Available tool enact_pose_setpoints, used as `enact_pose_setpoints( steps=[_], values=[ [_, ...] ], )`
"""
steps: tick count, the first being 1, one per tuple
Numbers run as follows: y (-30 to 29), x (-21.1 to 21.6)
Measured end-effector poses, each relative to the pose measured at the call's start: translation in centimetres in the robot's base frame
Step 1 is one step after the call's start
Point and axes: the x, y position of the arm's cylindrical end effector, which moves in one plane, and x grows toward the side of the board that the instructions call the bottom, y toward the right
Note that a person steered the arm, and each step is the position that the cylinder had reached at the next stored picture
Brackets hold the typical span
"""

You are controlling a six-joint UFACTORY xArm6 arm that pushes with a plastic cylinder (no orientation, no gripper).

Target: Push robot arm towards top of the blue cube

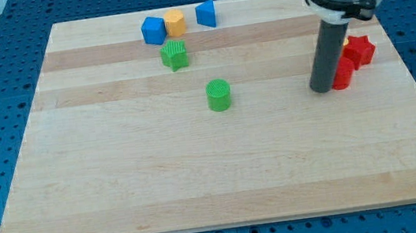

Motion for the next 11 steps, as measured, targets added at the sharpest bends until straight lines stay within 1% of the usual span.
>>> enact_pose_setpoints(
  steps=[2, 3, 4, 5, 6, 7, 8, 9, 10, 11],
  values=[
    [1.0, -0.2],
    [0.3, 0.9],
    [-3.3, 4.9],
    [-10.6, 5.7],
    [-19.7, 5.0],
    [-27.8, 1.4],
    [-34.6, -3.5],
    [-37.9, -10.0],
    [-37.5, -17.4],
    [-34.5, -22.1]
  ],
)
